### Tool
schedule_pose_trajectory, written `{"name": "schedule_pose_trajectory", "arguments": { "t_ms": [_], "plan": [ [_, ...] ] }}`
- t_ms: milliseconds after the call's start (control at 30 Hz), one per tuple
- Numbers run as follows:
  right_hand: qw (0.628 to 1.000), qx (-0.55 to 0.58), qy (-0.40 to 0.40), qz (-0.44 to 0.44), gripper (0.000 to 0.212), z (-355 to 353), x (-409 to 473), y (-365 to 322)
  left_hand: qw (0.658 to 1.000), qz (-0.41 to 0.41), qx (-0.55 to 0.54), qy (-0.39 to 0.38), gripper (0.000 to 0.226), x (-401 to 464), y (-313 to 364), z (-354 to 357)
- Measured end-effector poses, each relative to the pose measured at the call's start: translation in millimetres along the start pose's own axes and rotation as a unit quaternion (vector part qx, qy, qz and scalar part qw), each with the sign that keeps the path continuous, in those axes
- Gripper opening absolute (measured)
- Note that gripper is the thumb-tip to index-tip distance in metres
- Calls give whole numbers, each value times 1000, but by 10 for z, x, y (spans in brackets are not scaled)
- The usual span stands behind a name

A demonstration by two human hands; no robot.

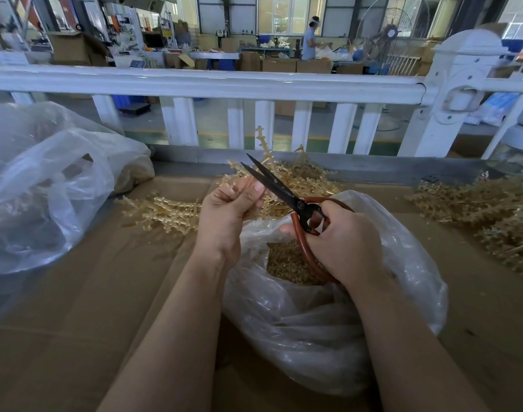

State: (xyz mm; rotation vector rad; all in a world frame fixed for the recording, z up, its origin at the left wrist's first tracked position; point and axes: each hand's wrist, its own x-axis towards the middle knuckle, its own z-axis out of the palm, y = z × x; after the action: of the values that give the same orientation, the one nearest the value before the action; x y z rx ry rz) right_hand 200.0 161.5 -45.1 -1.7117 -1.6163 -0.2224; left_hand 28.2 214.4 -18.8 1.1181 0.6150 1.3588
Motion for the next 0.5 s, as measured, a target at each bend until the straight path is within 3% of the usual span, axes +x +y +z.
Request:
{"name": "schedule_pose_trajectory", "arguments": {
  "t_ms": [400,500],
  "plan": [
    [1000,-18,0,16,82,-68,-4,-64,1000,-4,-11,-28,11,3,-9,-21],
    [999,-31,6,19,74,-83,-1,-73,1000,10,6,-18,5,4,-10,-26]
  ]
}}
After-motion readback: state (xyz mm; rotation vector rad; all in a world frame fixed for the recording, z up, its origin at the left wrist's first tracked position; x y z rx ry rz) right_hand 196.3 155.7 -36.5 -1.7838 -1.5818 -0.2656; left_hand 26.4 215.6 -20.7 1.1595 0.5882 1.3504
